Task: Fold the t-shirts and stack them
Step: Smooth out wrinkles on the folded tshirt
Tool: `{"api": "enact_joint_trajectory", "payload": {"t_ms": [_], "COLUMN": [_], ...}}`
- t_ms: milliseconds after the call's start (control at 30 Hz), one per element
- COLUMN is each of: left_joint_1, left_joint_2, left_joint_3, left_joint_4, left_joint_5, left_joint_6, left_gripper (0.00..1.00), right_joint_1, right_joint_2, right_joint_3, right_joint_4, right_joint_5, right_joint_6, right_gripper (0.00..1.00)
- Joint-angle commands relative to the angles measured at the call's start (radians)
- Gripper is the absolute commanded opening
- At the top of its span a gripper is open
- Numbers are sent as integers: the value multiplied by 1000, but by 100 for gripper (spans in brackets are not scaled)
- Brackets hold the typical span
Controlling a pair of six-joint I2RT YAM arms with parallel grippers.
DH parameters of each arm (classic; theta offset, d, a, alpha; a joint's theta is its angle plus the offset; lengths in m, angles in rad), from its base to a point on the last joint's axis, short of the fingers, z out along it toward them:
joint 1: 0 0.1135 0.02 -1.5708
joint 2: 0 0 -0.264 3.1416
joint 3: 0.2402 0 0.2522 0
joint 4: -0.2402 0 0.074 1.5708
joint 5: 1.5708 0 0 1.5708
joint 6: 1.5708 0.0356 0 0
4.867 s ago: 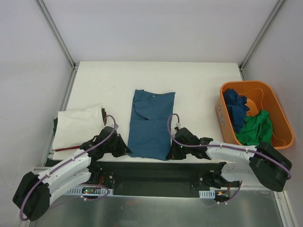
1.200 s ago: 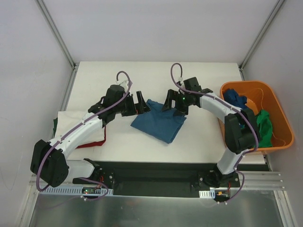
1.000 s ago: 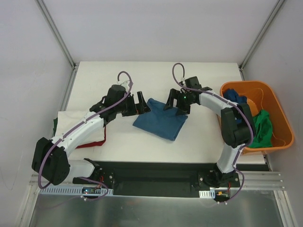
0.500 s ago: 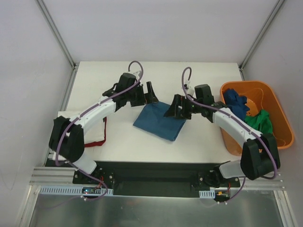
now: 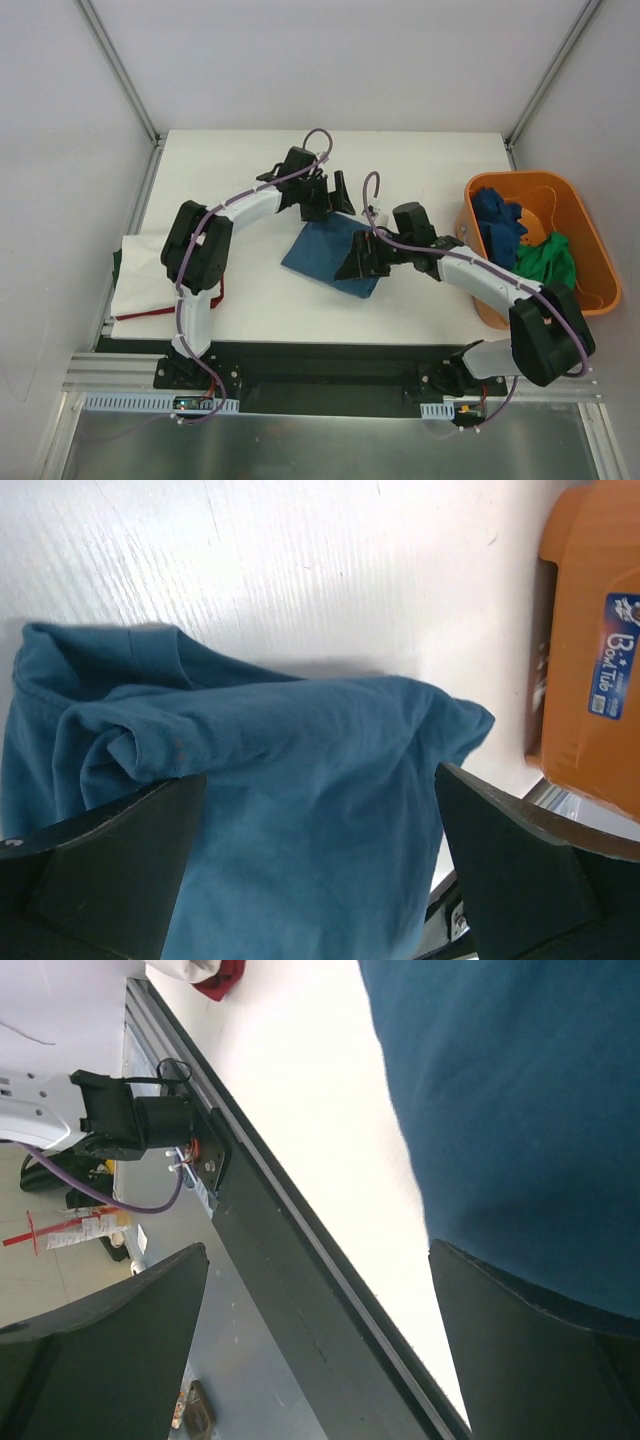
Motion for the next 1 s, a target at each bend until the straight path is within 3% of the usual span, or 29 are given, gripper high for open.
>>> {"api": "enact_joint_trajectory", "payload": {"t_ms": [0,300,567,633,800,967], "left_joint_1": [-1,-2,-4,-10,-60,-125], "left_joint_2": [56,110,26,-47,-238,-446], "left_joint_3": [71,5,-81,-100,-175,-296], "left_joint_4": [11,9,9,11,9,9], "left_joint_5": [22,11,7,-7,-58,-149], "left_joint_6": [-17,-41,-29,-12,31,43], "left_gripper": [99,99,99,99,99,99], "right_joint_1": [5,3,5,5,34,36], "right_joint_2": [110,206,218,154,-75,-268], "right_joint_3": [3,-89,-130,-136,-84,-60], "right_joint_4": [85,91,89,76,-143,-170], "right_joint_5": [-32,45,102,100,209,315], "right_joint_6": [10,31,65,68,16,91], "right_gripper": [97,97,97,97,97,97]}}
